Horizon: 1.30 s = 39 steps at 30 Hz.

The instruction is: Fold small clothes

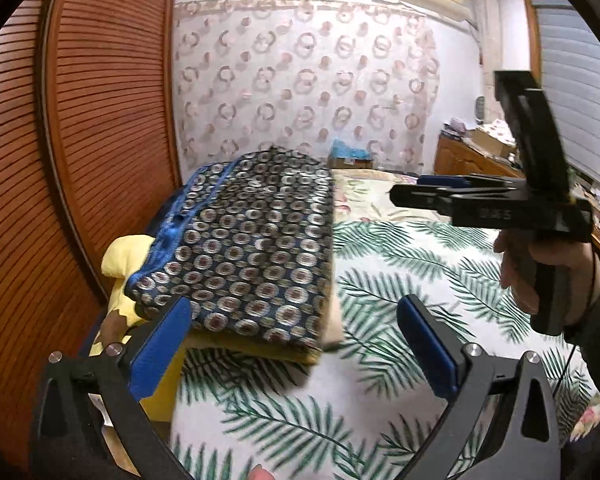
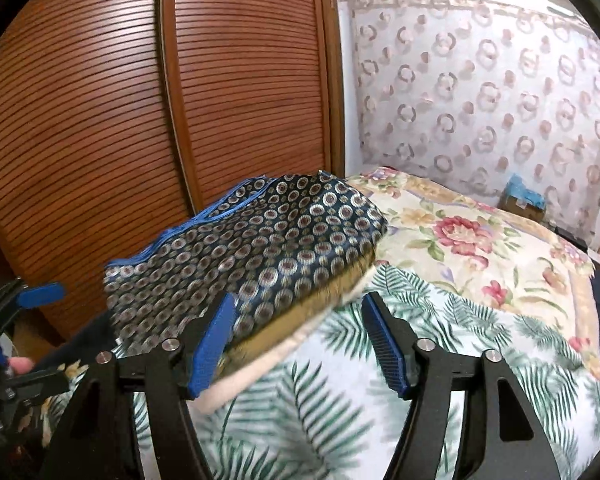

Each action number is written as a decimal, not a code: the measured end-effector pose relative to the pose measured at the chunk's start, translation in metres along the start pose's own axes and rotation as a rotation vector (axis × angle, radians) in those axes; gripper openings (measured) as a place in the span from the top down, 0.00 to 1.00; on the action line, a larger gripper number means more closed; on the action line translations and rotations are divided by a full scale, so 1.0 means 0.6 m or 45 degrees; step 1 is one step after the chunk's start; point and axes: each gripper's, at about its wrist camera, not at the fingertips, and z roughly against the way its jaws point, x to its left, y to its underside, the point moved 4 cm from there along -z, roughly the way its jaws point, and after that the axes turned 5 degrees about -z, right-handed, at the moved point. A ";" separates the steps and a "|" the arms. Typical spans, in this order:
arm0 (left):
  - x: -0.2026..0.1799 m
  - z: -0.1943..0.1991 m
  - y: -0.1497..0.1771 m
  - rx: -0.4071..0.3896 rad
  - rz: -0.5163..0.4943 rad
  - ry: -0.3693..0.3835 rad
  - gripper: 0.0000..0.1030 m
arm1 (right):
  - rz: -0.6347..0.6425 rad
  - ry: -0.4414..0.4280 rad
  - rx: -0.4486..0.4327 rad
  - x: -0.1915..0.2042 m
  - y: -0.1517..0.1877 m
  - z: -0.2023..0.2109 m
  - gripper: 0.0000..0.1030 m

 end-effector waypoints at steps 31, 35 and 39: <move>-0.223 0.088 -0.017 -0.072 -0.058 0.223 0.01 | -0.268 0.481 -0.226 0.036 0.232 0.477 0.22; -0.227 0.110 -0.035 -0.116 -0.058 0.201 0.01 | -0.279 0.541 -0.288 0.038 0.233 0.524 0.22; -0.226 0.128 -0.050 -0.156 -0.049 0.197 0.01 | -0.279 0.573 -0.326 0.043 0.241 0.548 0.22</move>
